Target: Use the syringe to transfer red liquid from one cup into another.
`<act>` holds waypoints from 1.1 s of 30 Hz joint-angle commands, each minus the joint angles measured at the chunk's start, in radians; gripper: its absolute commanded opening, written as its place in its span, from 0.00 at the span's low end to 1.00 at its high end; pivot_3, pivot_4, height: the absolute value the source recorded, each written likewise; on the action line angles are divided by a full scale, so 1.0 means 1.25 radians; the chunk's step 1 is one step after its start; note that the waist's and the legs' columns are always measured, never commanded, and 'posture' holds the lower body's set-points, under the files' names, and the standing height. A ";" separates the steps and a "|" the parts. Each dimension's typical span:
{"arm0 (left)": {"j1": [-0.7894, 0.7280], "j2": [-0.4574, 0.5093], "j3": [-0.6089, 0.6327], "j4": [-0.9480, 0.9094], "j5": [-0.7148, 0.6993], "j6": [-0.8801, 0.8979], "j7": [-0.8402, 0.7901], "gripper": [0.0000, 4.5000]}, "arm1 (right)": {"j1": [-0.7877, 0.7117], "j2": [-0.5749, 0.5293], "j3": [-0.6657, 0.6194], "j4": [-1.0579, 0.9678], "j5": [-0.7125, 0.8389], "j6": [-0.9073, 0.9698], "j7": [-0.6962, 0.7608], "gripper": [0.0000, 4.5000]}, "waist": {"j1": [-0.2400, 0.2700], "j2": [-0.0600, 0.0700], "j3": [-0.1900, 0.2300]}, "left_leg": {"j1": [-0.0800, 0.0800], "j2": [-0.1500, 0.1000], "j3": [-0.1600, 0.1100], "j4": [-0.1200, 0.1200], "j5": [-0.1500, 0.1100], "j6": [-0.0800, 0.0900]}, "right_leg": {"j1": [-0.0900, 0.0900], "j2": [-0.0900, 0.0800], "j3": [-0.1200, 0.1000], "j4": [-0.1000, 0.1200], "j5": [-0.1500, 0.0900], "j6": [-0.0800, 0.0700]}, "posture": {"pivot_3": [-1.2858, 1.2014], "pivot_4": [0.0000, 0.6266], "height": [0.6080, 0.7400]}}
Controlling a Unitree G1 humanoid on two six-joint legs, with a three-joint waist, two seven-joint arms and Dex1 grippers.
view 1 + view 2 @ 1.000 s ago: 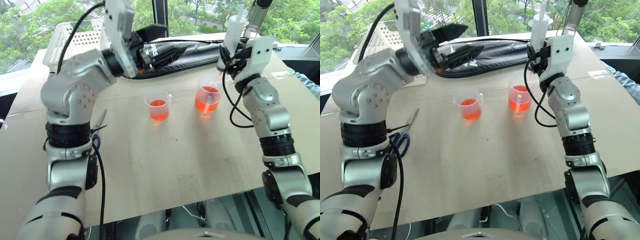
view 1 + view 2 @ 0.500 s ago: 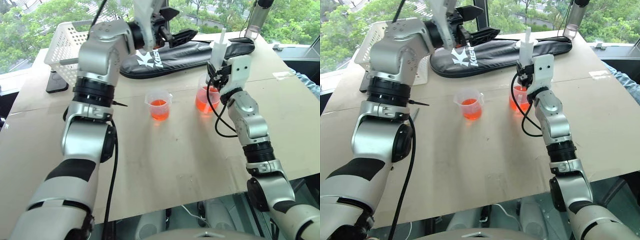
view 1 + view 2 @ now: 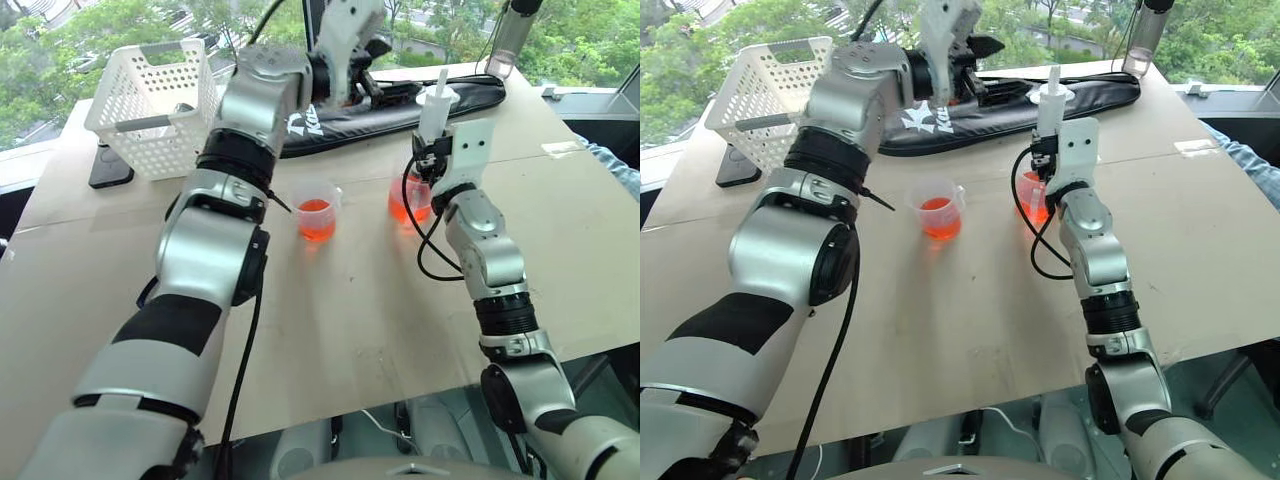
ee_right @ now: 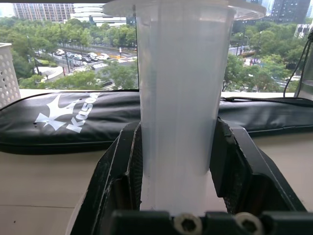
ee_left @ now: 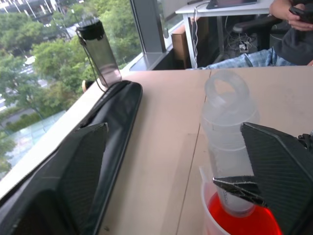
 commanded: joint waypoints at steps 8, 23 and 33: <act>-0.070 -0.016 0.047 0.051 0.024 -0.062 0.012 0.89 | 0.008 0.002 0.005 -0.064 -0.010 -0.027 0.046 0.33 | -0.015 0.000 0.000 | 0.000 0.000 0.001 0.000 0.000 0.000 | -0.002 0.000 0.002 0.002 0.000 0.000 | 0.52 0.24 0.88; -0.066 -0.013 0.058 0.064 0.041 -0.149 -0.070 0.89 | 0.034 -0.119 0.000 -0.154 0.100 0.082 0.286 0.33 | -0.014 0.000 0.000 | 0.000 0.000 0.002 0.000 0.000 0.000 | -0.002 0.000 0.003 0.002 0.000 0.000 | 0.52 0.24 0.88; -0.047 -0.039 0.062 0.090 0.052 -0.232 -0.145 0.77 | 0.027 -0.164 -0.011 -0.156 0.139 0.145 0.353 0.33 | -0.013 0.000 0.000 | 0.000 0.000 0.002 0.000 0.000 0.000 | -0.002 0.000 0.003 0.002 0.000 0.000 | 0.52 0.24 0.88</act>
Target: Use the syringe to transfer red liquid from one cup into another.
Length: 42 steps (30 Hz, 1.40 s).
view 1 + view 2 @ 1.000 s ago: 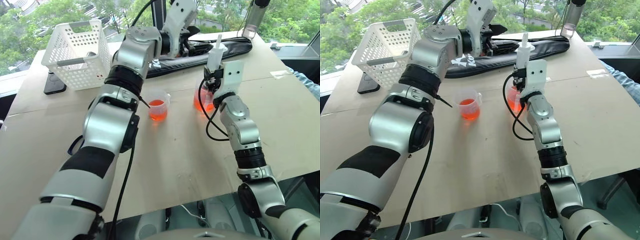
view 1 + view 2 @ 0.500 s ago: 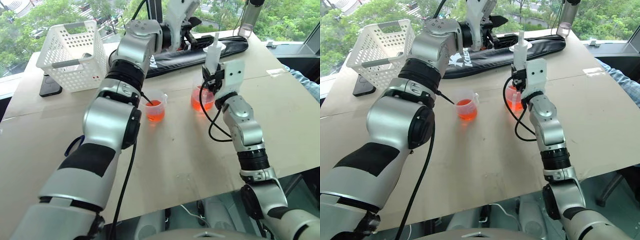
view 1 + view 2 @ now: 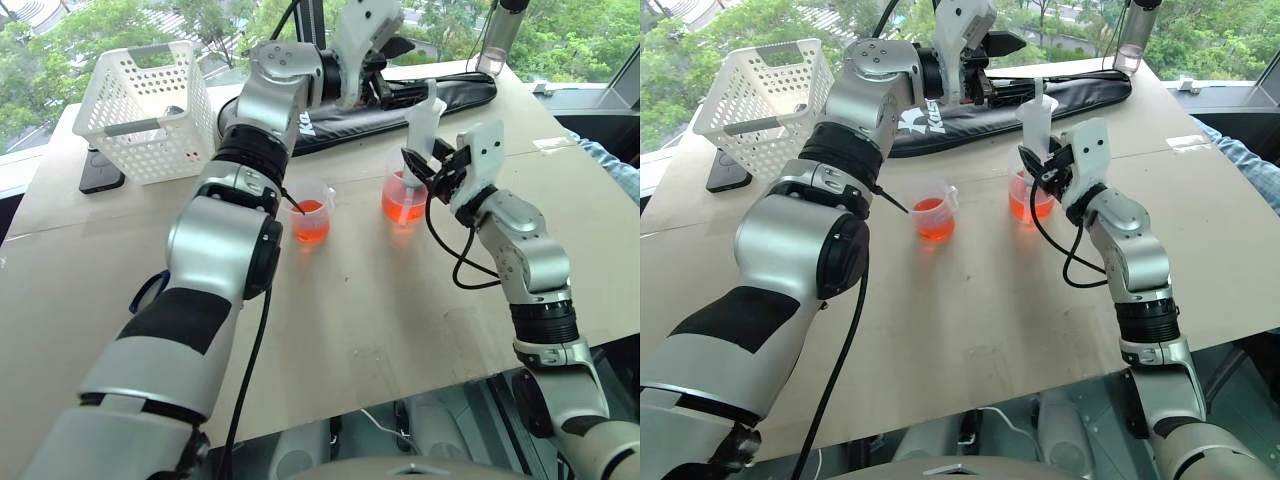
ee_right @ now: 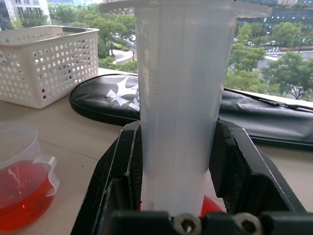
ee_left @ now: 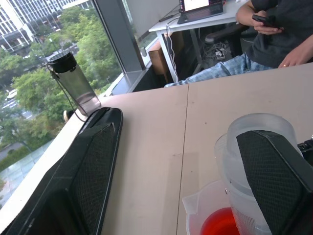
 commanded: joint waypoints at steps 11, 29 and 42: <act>0.000 -0.032 0.026 0.000 -0.009 -0.057 -0.052 0.00 | -0.023 -0.013 -0.004 -0.014 0.006 0.017 0.023 0.33 | 0.001 0.000 0.000 | 0.000 0.000 0.000 0.000 0.000 0.000 | 0.000 0.000 0.000 0.000 0.000 0.000 | 0.52 0.24 0.88; 0.007 -0.027 0.029 -0.002 0.001 -0.054 -0.004 0.00 | -0.033 0.013 0.013 0.032 -0.048 -0.007 -0.013 0.32 | 0.001 0.000 0.000 | 0.000 0.000 0.000 0.000 0.000 0.000 | 0.000 0.000 0.000 0.000 0.000 0.000 | 0.52 0.24 0.88; -0.022 -0.018 0.045 0.015 0.003 -0.054 0.030 0.00 | -0.021 0.014 0.021 0.028 -0.056 0.014 -0.006 0.32 | 0.000 0.000 0.000 | 0.000 0.000 0.000 0.000 0.000 0.000 | 0.000 0.000 0.000 0.000 0.000 0.000 | 0.52 0.24 0.88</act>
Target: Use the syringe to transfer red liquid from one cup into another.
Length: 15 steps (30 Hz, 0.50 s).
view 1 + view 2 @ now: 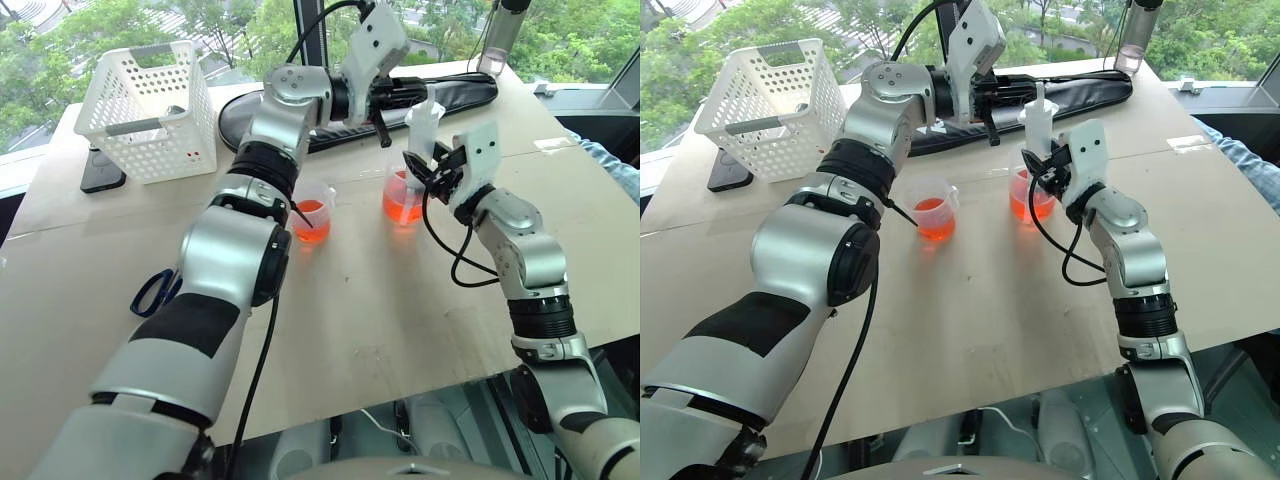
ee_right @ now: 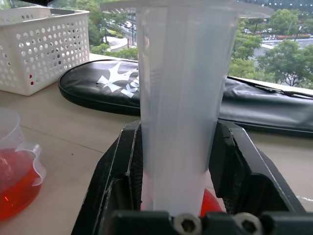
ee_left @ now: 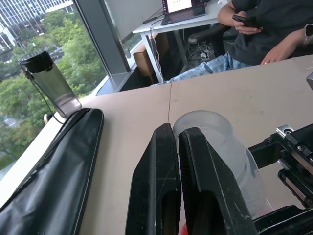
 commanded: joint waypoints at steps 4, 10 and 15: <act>-0.061 0.014 0.033 -0.007 -0.012 -0.014 0.038 0.00 | 0.002 0.007 0.022 -0.019 -0.001 0.010 0.013 0.32 | 0.000 0.000 0.000 | 0.000 0.000 0.000 0.000 0.000 0.000 | 0.000 0.000 0.000 0.000 0.000 0.000 | 0.52 0.24 0.88; -0.074 0.017 0.041 -0.002 -0.014 -0.015 0.043 0.00 | 0.010 0.017 0.028 -0.028 -0.003 0.016 0.013 0.32 | 0.000 0.000 0.000 | 0.000 0.000 0.000 0.000 0.000 0.000 | 0.000 0.000 0.000 0.000 0.000 0.000 | 0.52 0.24 0.88; -0.085 0.019 0.048 0.004 -0.013 -0.018 0.049 0.00 | 0.011 0.018 0.027 -0.029 -0.005 0.019 0.013 0.32 | 0.000 0.000 0.000 | 0.000 0.000 0.000 0.000 0.000 0.000 | 0.000 0.000 0.000 0.000 0.000 0.000 | 0.52 0.24 0.88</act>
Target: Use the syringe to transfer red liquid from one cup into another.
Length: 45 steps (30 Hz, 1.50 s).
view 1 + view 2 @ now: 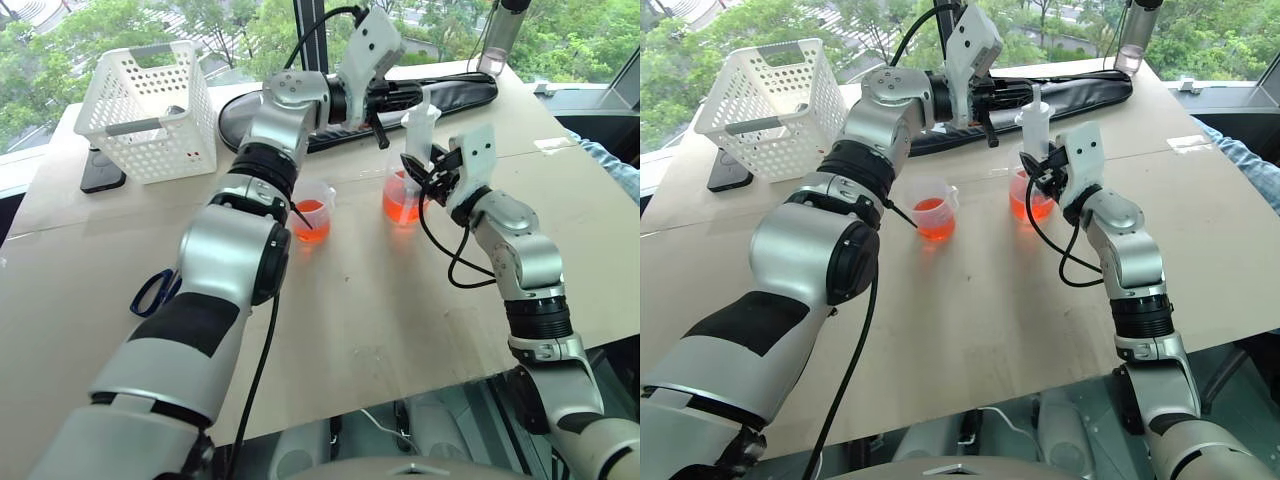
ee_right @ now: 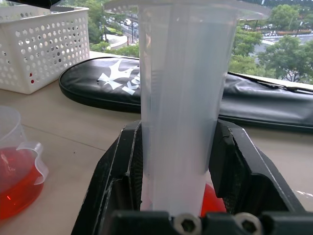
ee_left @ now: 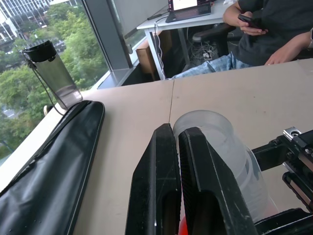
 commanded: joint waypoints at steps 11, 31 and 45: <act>-0.092 0.024 0.043 -0.021 -0.015 -0.021 0.053 0.00 | 0.011 0.005 0.029 -0.022 -0.002 0.009 0.015 0.32 | 0.000 0.000 0.000 | 0.000 0.000 0.000 0.000 0.000 0.000 | 0.000 0.000 0.000 0.000 0.000 0.000 | 0.52 0.24 0.88; -0.096 0.025 0.045 -0.021 -0.017 -0.021 0.053 0.00 | 0.012 0.010 0.029 -0.021 -0.006 0.008 0.015 0.32 | 0.000 0.000 0.000 | 0.000 0.000 0.000 0.000 0.000 0.000 | 0.000 0.000 0.000 0.000 0.000 0.000 | 0.52 0.24 0.88; -0.090 0.024 0.047 -0.024 -0.017 -0.033 0.054 0.00 | 0.012 0.013 0.028 -0.022 -0.006 0.004 0.012 0.32 | 0.000 0.000 0.000 | 0.000 0.000 0.000 0.000 0.000 0.000 | 0.000 0.000 0.000 0.000 0.000 0.000 | 0.52 0.24 0.88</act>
